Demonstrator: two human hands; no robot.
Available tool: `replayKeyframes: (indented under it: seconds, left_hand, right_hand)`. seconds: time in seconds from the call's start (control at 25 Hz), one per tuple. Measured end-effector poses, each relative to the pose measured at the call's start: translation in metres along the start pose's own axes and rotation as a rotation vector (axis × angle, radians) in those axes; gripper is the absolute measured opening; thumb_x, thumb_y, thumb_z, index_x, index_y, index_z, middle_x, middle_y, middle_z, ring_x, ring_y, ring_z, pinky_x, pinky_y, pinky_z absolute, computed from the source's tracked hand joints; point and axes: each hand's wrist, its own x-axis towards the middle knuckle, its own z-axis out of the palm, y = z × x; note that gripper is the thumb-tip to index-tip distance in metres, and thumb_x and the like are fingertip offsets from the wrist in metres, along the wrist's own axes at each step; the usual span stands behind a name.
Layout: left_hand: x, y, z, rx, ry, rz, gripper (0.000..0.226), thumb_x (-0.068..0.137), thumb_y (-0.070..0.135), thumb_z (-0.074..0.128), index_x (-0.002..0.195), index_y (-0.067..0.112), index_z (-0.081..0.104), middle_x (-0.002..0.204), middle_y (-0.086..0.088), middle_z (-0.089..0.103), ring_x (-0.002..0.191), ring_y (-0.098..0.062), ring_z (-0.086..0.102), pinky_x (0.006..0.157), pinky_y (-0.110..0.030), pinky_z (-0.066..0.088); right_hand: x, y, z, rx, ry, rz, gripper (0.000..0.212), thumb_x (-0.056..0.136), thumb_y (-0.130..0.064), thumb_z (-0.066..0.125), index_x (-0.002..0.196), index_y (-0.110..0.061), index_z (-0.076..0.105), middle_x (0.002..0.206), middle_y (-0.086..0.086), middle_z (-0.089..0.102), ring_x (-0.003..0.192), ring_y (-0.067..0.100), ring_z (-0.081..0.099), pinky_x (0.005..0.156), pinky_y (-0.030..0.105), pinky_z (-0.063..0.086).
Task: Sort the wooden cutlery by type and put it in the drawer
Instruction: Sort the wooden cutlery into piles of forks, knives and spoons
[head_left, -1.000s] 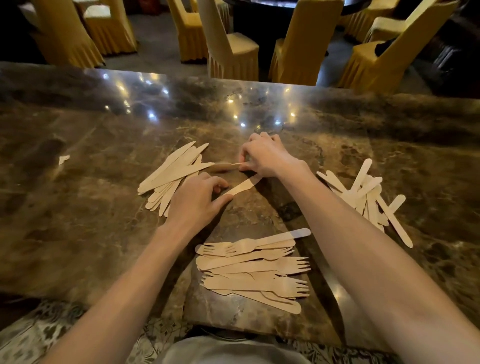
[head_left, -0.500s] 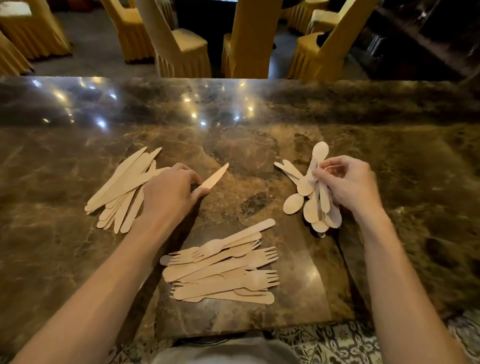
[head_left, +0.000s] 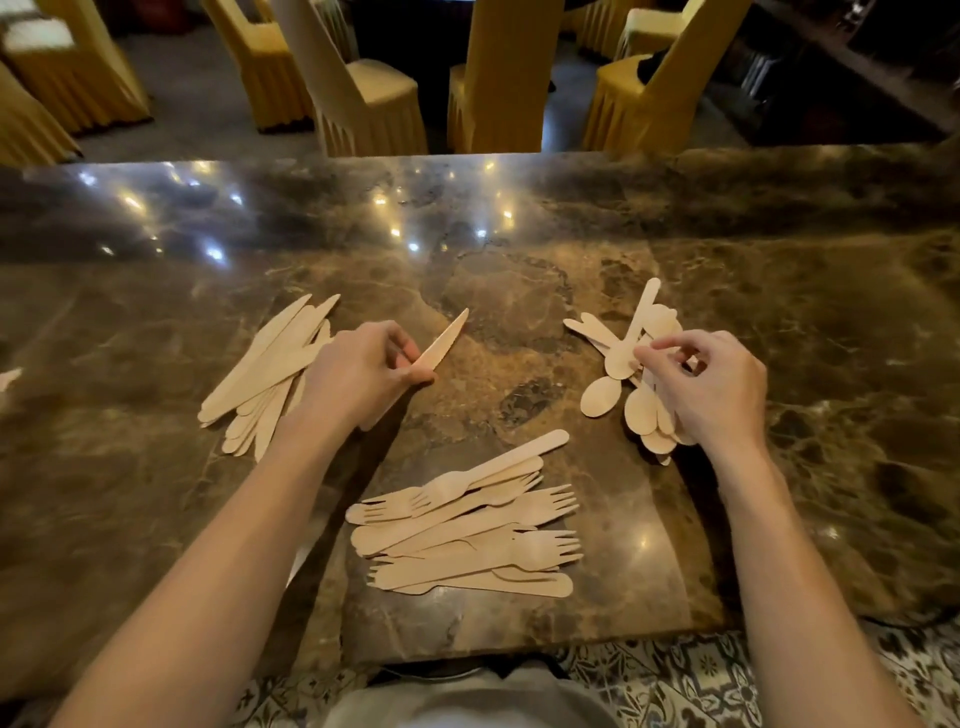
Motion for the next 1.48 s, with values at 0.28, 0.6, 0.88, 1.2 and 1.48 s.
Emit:
replayKeyframes:
  seconds: [0.28, 0.6, 0.88, 1.2, 1.48]
  left_hand:
    - [0.008, -0.054, -0.091, -0.341, 0.015, -0.177, 0.017, 0.074, 0.037, 0.073, 0.085, 0.024, 0.069, 0.091, 0.001, 0.066, 0.086, -0.013, 0.060, 0.061, -0.029, 0.047]
    - [0.012, -0.103, -0.083, -0.210, 0.075, -0.370, 0.013, 0.073, 0.039, 0.075, 0.075, 0.027, 0.070, 0.090, 0.000, 0.068, 0.092, -0.017, 0.059, 0.072, -0.034, 0.046]
    - [0.011, -0.112, -0.071, 0.008, 0.148, -0.359, 0.021, 0.075, 0.052, 0.068, 0.071, 0.033, 0.061, 0.089, 0.004, 0.064, 0.088, -0.019, 0.058, 0.070, -0.035, 0.048]
    - [-0.013, -0.101, -0.065, -0.009, 0.323, -0.215, 0.022, 0.086, 0.049, 0.057, 0.095, 0.031, 0.064, 0.090, 0.011, 0.059, 0.080, -0.009, 0.052, 0.066, -0.029, 0.038]
    - [-0.086, -0.083, -0.037, -0.142, 0.297, 0.090, 0.014, 0.085, 0.039, 0.061, 0.097, 0.032, 0.062, 0.102, 0.013, 0.058, 0.082, -0.002, 0.053, 0.072, -0.028, 0.042]
  right_hand:
    - [-0.004, -0.020, 0.006, 0.042, 0.019, -0.077, 0.020, 0.077, -0.045, 0.070, 0.087, -0.028, 0.070, 0.090, -0.008, 0.060, 0.086, 0.008, 0.051, 0.072, 0.035, 0.047]
    - [-0.032, -0.060, 0.034, 0.076, -0.174, -0.285, 0.018, 0.079, -0.038, 0.071, 0.090, -0.024, 0.071, 0.083, -0.009, 0.063, 0.081, 0.008, 0.057, 0.071, 0.025, 0.045]
    - [-0.048, -0.077, 0.052, 0.052, -0.275, -0.339, 0.025, 0.078, -0.041, 0.070, 0.095, -0.023, 0.071, 0.091, -0.005, 0.067, 0.086, 0.011, 0.058, 0.069, 0.025, 0.049]
    - [-0.059, -0.094, 0.048, 0.072, -0.387, -0.405, 0.023, 0.077, -0.042, 0.070, 0.095, -0.027, 0.069, 0.083, -0.010, 0.065, 0.078, 0.005, 0.058, 0.067, 0.021, 0.050]
    - [-0.085, -0.099, 0.036, 0.066, -0.416, -0.385, 0.013, 0.082, -0.033, 0.068, 0.094, -0.028, 0.070, 0.085, -0.012, 0.066, 0.077, 0.001, 0.059, 0.064, 0.010, 0.044]
